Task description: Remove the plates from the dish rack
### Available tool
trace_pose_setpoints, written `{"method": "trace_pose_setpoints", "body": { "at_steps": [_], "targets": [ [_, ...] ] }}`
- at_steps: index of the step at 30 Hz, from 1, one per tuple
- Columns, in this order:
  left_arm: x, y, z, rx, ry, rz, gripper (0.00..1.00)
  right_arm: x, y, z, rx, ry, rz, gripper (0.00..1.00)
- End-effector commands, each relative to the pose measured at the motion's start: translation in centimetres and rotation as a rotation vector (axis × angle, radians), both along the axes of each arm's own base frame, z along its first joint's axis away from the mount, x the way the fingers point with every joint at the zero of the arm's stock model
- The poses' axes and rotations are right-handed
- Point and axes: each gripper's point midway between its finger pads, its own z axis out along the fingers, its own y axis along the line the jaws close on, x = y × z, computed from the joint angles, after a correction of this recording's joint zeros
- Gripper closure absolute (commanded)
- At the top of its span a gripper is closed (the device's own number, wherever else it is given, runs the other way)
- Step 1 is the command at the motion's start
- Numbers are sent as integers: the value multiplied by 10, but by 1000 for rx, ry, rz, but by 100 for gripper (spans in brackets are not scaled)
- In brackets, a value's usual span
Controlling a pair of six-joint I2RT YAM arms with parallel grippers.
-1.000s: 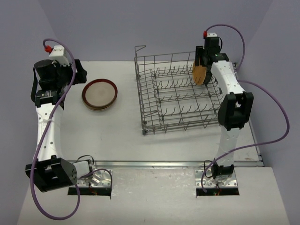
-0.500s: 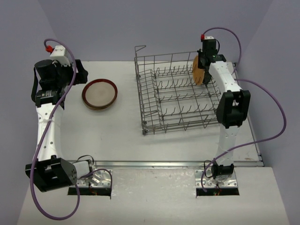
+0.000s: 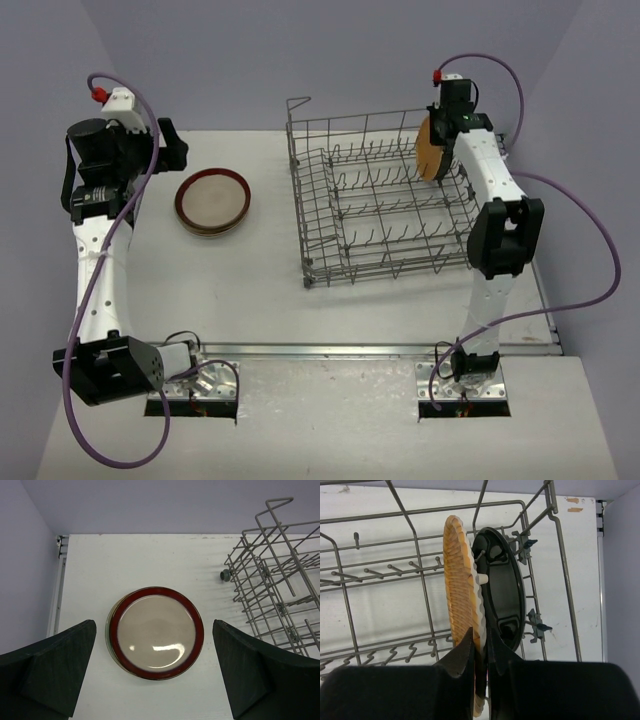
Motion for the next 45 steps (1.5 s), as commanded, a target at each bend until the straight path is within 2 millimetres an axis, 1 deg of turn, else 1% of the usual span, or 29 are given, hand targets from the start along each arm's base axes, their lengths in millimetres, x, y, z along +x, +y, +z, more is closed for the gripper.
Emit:
{"method": "trace_pose_setpoints", "body": {
  "at_steps": [1,5,7,10,12,13,14,15,16,17,18,19,20,22,24,26,27,28,30,32,33,34,37,40,41,42,45],
  "targets": [
    [0,-7,30,7,-65,-25,0,4,17,108,46,-264,73,100],
    [-1,-8,30,3,-60,-24,0,2,18,135,27,-323,102,100],
    [-2,-8,32,-1,-61,-23,0,-3,20,157,21,-367,124,100],
    [-2,-9,35,-20,-69,-23,0,-16,28,190,49,-436,166,100],
    [-3,-15,38,-40,-79,-46,0,-29,39,212,101,-470,209,100],
    [-4,-21,42,-44,-97,-76,0,-37,46,222,142,-486,235,100],
    [-6,-28,45,-50,-114,-114,0,-48,58,236,189,-508,285,100],
    [-10,-40,48,-61,-131,-186,0,-65,73,250,248,-523,358,100],
    [-17,-58,51,-78,-151,-289,0,-78,86,255,310,-518,416,100],
    [-25,-75,53,-122,-157,-377,1,-84,93,253,356,-504,434,100],
    [-34,-92,56,-166,-158,-477,2,-96,107,255,420,-490,492,100],
    [-46,-111,58,-211,-153,-593,3,-118,127,263,504,-473,598,100],
    [-52,-120,59,-249,-138,-642,4,-131,140,265,572,-456,666,100],
    [-60,-137,58,-301,-108,-720,6,-156,164,265,729,-392,768,100],
    [-68,-149,58,-323,-90,-780,8,-178,186,256,861,-296,858,100],
    [-74,-159,58,-334,-75,-821,9,-191,205,250,937,-237,904,100],
    [-77,-164,58,-344,-63,-844,11,-198,214,241,962,-200,926,100],
    [-81,-169,58,-357,-51,-870,12,-206,225,238,972,-186,961,100],
    [-86,-179,56,-376,-28,-916,13,-214,238,231,974,-163,993,100],
    [-91,-193,51,-391,2,-960,14,-231,260,225,977,-131,1058,100],
    [-94,-198,48,-395,13,-975,14,-237,268,224,982,-115,1082,100],
    [-95,-202,45,-399,26,-985,15,-247,280,221,984,-91,1115,100],
    [-100,-223,33,-407,73,-1025,19,-257,296,214,983,-58,1151,100],
    [-97,-230,22,-412,105,-1019,26,-263,302,212,983,-44,1168,100],
    [-96,-231,19,-411,112,-1014,30,-264,304,212,982,-41,1173,100],
    [-95,-231,16,-408,115,-1009,38,-265,305,211,981,-38,1177,100],
    [-94,-231,13,-409,122,-1008,55,-267,306,208,982,-27,1180,100]
  ]
}}
